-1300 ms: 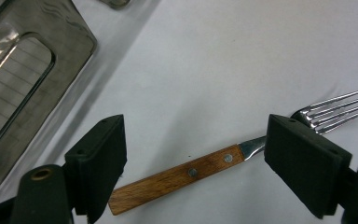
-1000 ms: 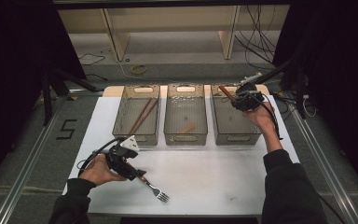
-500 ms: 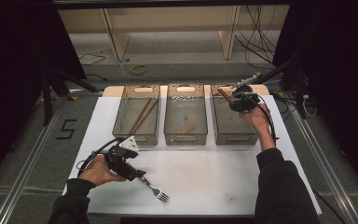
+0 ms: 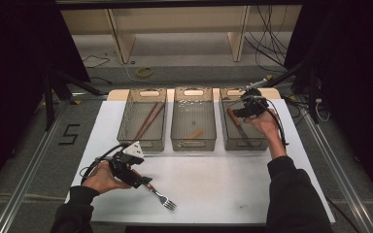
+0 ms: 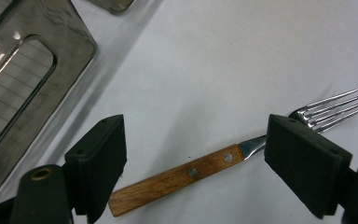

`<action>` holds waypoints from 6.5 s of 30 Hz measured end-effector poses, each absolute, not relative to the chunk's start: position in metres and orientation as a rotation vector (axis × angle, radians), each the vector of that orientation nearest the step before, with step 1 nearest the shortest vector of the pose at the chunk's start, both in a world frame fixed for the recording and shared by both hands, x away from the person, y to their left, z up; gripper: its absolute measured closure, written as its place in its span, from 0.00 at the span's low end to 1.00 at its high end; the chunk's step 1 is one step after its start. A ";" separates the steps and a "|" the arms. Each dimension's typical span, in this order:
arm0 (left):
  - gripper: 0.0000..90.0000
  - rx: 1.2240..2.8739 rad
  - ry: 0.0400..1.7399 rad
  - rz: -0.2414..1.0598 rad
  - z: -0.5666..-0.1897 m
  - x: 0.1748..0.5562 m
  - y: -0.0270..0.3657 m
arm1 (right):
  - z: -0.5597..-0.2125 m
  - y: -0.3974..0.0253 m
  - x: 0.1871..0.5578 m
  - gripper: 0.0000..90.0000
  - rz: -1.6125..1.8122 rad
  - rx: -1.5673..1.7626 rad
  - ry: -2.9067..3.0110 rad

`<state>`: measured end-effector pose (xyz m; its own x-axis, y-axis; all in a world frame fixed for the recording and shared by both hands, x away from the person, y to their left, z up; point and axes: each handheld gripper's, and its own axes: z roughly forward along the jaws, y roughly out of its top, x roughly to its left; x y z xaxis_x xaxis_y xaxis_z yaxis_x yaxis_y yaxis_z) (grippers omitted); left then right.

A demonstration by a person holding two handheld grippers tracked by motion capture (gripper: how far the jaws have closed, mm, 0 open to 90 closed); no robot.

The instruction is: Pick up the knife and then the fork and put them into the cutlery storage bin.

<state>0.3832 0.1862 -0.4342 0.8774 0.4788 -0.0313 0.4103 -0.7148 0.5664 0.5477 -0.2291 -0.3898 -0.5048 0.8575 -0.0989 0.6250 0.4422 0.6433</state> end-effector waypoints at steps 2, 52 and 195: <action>0.23 2.466 0.643 0.159 -0.435 0.384 0.187 | -0.385 -0.228 0.542 0.41 0.806 1.230 2.291; 0.26 2.697 0.552 0.127 -0.446 0.387 0.180 | -0.406 -0.213 0.372 0.30 1.210 0.970 2.417; 0.44 2.686 0.162 0.241 -0.413 0.363 0.080 | -0.441 -0.136 0.358 0.87 0.958 0.446 2.855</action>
